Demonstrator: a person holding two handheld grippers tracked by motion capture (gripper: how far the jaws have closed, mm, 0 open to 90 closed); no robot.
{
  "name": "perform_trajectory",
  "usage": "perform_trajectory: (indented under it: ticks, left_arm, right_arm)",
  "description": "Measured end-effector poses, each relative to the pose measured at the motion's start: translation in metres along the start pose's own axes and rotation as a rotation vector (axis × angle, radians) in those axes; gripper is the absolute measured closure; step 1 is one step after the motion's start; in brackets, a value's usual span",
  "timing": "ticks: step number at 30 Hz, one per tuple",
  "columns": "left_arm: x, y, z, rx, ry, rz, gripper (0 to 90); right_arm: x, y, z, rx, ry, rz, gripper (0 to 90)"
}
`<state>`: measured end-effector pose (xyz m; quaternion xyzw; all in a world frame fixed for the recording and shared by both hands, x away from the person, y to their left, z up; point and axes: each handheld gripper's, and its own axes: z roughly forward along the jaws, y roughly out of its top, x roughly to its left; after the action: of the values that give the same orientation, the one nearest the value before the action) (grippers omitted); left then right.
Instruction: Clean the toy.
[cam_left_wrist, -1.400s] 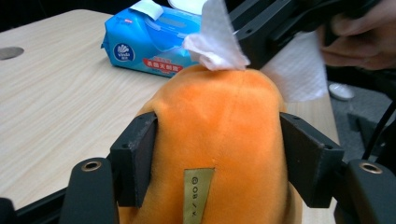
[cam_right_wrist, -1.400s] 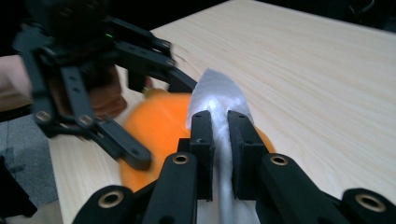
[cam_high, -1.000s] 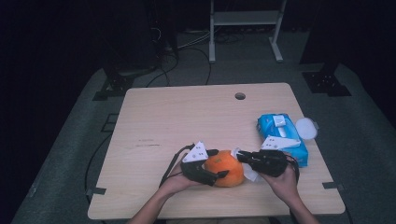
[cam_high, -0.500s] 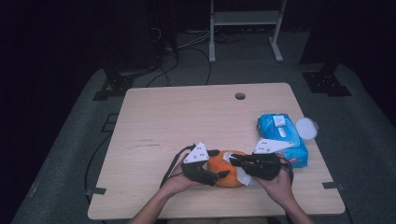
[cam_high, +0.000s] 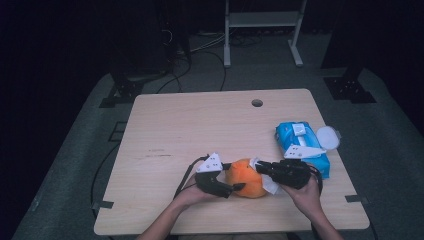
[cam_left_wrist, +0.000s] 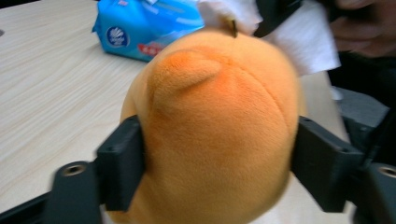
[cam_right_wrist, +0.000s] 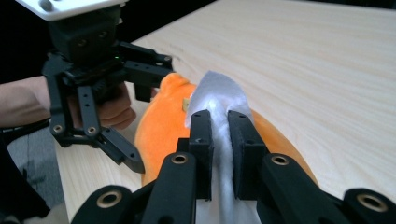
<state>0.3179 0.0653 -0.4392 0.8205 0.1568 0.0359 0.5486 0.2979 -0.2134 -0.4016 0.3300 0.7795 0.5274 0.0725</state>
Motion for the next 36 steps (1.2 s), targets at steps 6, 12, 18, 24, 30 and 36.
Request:
perform_trajectory:
  ticks: [6, 12, 18, 24, 30, 36]
  left_arm:
    - [-0.01, 0.022, -0.025, -0.032, -0.024, 0.068, 30.9]
    - [-0.014, 0.019, -0.018, 0.01, 0.031, 0.076, 34.0]
    - [-0.015, 0.018, -0.014, 0.009, 0.06, 0.056, 33.2]
    - [-0.013, 0.018, -0.014, 0.007, 0.062, 0.034, 31.1]
    - [-0.018, 0.02, -0.01, 0.021, 0.08, 0.043, 29.2]
    - [-0.029, 0.024, -0.004, 0.037, 0.077, 0.083, 26.3]
  right_arm:
    - [0.001, 0.002, 0.003, -0.006, -0.002, 0.008, 79.7]
    - [-0.001, -0.001, 0.013, 0.023, 0.009, 0.026, 80.5]
    - [0.02, 0.007, 0.004, -0.034, 0.066, -0.008, 80.6]
    - [0.021, 0.006, 0.007, -0.025, 0.087, -0.021, 80.5]
    - [0.008, 0.001, 0.005, -0.007, 0.006, -0.005, 80.6]
    - [0.032, 0.012, 0.003, -0.023, 0.028, -0.094, 80.7]
